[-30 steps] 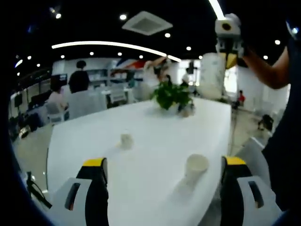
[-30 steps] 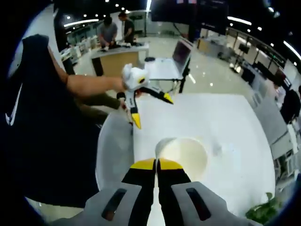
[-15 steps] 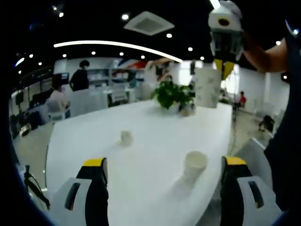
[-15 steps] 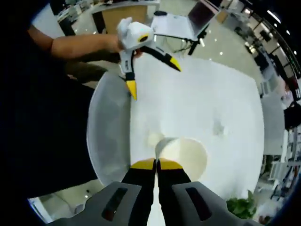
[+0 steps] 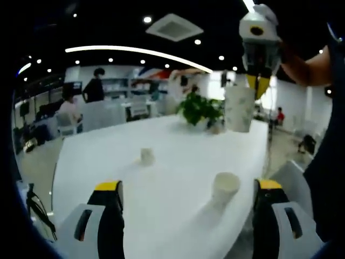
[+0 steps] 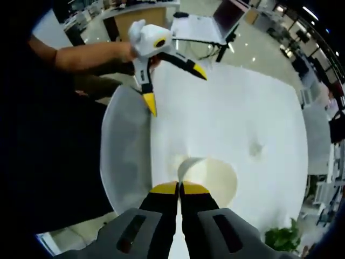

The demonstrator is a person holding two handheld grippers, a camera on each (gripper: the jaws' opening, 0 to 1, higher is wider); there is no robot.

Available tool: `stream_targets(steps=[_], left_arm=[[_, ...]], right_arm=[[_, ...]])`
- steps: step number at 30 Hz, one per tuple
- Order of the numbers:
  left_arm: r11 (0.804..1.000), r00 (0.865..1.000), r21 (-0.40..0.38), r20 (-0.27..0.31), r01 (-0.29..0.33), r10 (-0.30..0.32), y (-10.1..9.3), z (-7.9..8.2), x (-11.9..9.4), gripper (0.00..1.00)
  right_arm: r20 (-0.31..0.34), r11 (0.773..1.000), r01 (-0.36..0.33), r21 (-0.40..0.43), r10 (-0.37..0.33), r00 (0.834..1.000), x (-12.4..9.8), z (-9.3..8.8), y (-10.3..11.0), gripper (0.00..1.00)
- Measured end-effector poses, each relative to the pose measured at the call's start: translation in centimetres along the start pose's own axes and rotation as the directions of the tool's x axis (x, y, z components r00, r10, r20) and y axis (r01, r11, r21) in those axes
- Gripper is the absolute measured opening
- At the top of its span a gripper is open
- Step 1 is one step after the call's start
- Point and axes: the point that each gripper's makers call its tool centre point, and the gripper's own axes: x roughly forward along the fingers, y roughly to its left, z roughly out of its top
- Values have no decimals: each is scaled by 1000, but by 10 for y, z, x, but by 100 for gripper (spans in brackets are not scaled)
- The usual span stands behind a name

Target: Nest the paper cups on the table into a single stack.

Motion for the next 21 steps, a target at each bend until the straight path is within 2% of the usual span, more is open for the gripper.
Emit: stream_targets(steps=[17,21], left_arm=[[1000,1000,-27,-11,-12,12,3,-9,2,99],[999,1000,-36,-13,-7,7,2,-12,4,99]], right_arm=[[4,999,-43,23,43,999,39,-6,3,0],[-8,999,-32,31,32,999,49,-12,0,0]])
